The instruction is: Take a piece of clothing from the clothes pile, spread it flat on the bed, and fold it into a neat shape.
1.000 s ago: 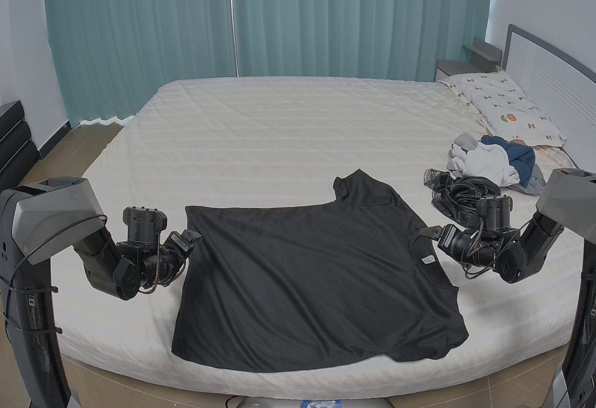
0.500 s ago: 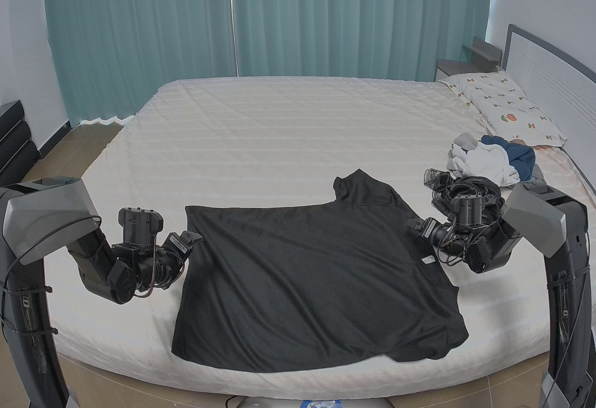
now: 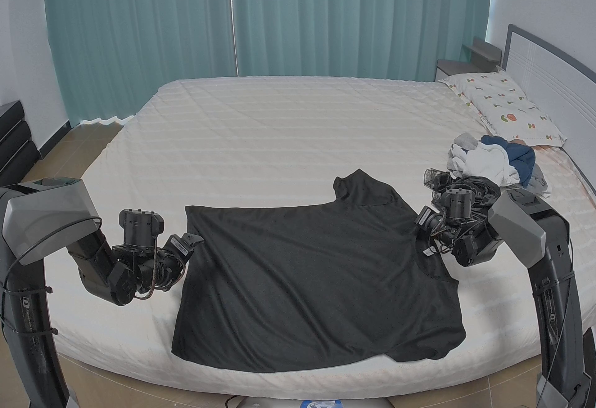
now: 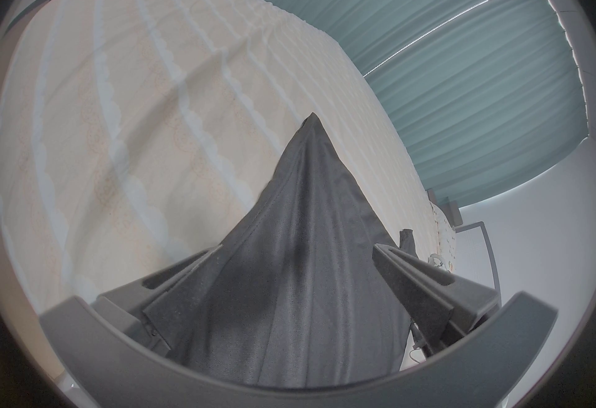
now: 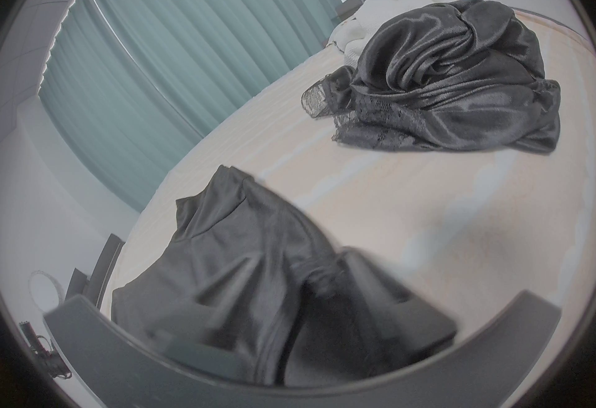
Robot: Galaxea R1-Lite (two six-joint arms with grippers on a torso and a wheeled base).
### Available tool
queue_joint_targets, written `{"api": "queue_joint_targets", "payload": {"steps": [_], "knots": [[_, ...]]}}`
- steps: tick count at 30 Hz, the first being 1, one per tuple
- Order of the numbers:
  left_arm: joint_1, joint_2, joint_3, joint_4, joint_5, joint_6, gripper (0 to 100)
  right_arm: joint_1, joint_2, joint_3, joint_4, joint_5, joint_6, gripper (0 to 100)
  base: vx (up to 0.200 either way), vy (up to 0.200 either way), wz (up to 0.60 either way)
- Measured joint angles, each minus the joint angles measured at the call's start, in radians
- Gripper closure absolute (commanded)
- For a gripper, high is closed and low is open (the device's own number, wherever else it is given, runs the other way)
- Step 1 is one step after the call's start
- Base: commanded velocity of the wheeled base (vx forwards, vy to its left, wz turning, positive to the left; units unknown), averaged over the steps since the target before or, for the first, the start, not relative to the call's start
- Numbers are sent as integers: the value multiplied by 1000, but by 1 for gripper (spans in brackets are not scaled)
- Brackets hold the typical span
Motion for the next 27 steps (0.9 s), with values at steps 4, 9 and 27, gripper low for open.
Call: {"api": "queue_joint_targets", "payload": {"steps": [4, 9, 27], "knots": [[-1, 0, 0, 0, 0, 1, 0, -8, 11, -52, -5, -25, 2, 100, 0, 0, 0], [-1, 0, 0, 0, 0, 2, 0, -20, 20, -83, -6, -31, 3, 100, 0, 0, 0], [-14, -5, 9, 1, 13, 5, 0, -39, -75, 162, -119, -3, 21, 0, -22, 0, 0]]}}
